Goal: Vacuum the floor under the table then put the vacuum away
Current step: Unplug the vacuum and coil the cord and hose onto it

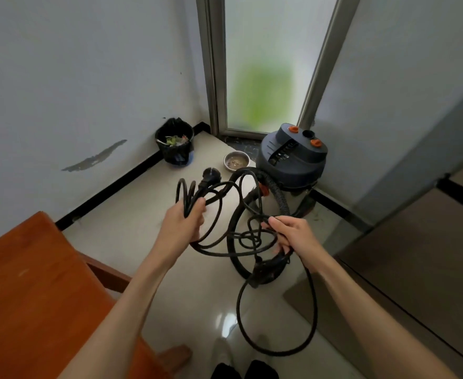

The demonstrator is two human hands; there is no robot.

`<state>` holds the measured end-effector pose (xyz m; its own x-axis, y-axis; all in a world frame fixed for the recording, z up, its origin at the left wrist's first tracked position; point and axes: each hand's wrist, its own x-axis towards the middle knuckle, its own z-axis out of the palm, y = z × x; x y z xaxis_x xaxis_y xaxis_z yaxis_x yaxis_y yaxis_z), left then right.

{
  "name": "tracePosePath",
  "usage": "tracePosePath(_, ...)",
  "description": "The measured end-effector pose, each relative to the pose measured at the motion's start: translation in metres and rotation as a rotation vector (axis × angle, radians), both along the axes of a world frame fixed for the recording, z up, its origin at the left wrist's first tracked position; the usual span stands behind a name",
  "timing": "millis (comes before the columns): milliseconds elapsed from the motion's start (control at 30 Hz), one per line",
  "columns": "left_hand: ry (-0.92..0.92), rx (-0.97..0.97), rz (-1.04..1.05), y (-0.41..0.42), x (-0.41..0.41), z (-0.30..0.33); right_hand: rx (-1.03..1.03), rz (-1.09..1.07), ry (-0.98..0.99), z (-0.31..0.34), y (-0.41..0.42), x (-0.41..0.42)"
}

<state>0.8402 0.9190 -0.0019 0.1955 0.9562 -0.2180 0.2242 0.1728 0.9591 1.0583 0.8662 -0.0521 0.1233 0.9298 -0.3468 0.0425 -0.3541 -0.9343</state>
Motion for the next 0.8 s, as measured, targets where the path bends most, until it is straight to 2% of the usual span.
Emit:
tracePosePath(67, 0.035, -0.023, 0.008, -0.003, 0.003, -0.011, 0.014, -0.037, 0.044, 0.008, 0.001, 0.005)
tracePosePath(133, 0.144, 0.007, 0.072, -0.003, -0.002, -0.021, 0.0, -0.134, 0.024, 0.011, 0.004, 0.015)
tracePosePath(233, 0.365, 0.117, 0.21, 0.009, -0.022, -0.026, -0.141, -0.372, -0.199, -0.008, 0.009, 0.041)
tracePosePath(300, 0.369, 0.162, 0.273, 0.02, -0.03, -0.019, -0.302, -0.463, -0.335, -0.03, 0.007, 0.057)
tracePosePath(367, 0.285, 0.173, 0.305, 0.028, -0.028, -0.004, -0.44, -0.455, -0.42, -0.053, 0.002, 0.06)
tracePosePath(467, -0.014, 0.106, 0.29, 0.033, -0.011, 0.025, -0.49, -0.304, -0.513, -0.08, 0.001, 0.049)
tracePosePath(533, -0.276, 0.038, 0.212, 0.033, 0.001, 0.04, -0.459, -0.124, -0.521, -0.086, 0.004, 0.035)
tracePosePath(600, -0.447, -0.01, 0.121, 0.032, 0.014, 0.052, -0.422, 0.083, -0.521, -0.082, 0.009, 0.02)
tracePosePath(667, -0.542, -0.034, 0.047, 0.031, 0.025, 0.063, -0.339, 0.256, -0.525, -0.072, 0.016, 0.002)
tracePosePath(800, -0.647, -0.055, -0.054, 0.03, 0.039, 0.085, -0.034, 0.642, -0.555, -0.046, 0.032, -0.04)
